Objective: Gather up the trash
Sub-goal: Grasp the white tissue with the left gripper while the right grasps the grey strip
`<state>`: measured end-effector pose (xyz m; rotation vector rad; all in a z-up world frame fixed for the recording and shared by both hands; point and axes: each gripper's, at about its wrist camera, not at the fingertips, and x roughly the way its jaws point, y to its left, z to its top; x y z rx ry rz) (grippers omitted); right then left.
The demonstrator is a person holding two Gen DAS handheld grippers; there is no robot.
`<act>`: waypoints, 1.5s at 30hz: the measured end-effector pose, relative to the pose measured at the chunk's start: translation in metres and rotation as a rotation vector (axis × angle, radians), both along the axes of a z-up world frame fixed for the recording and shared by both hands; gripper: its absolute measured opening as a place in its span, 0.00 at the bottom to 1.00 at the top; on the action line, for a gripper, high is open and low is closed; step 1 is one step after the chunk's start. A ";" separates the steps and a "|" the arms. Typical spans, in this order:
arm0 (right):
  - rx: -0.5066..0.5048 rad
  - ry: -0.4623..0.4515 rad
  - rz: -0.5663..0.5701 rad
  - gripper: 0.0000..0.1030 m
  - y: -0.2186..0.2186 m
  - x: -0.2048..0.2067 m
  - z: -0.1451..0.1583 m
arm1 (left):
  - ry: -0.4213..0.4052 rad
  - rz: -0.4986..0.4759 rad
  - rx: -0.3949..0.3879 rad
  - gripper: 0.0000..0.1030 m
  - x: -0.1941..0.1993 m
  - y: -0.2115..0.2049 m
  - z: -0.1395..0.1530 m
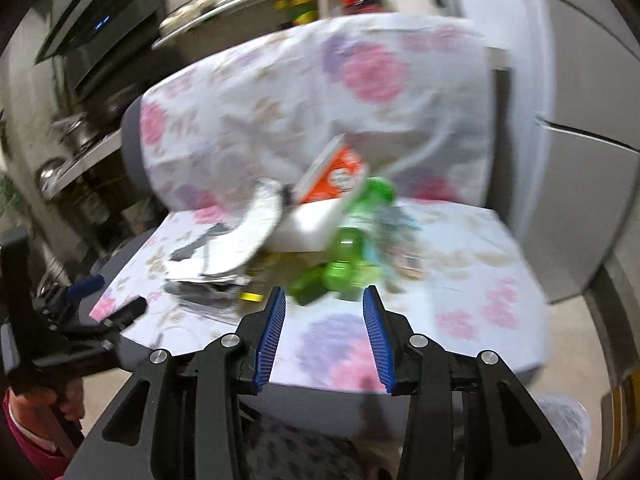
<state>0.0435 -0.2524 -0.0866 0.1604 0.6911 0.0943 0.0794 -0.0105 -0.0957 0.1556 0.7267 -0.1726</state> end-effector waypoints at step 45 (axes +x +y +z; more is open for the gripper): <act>-0.028 -0.137 -0.041 0.04 0.000 0.017 0.032 | 0.087 -0.093 -0.079 0.93 0.054 -0.022 -0.013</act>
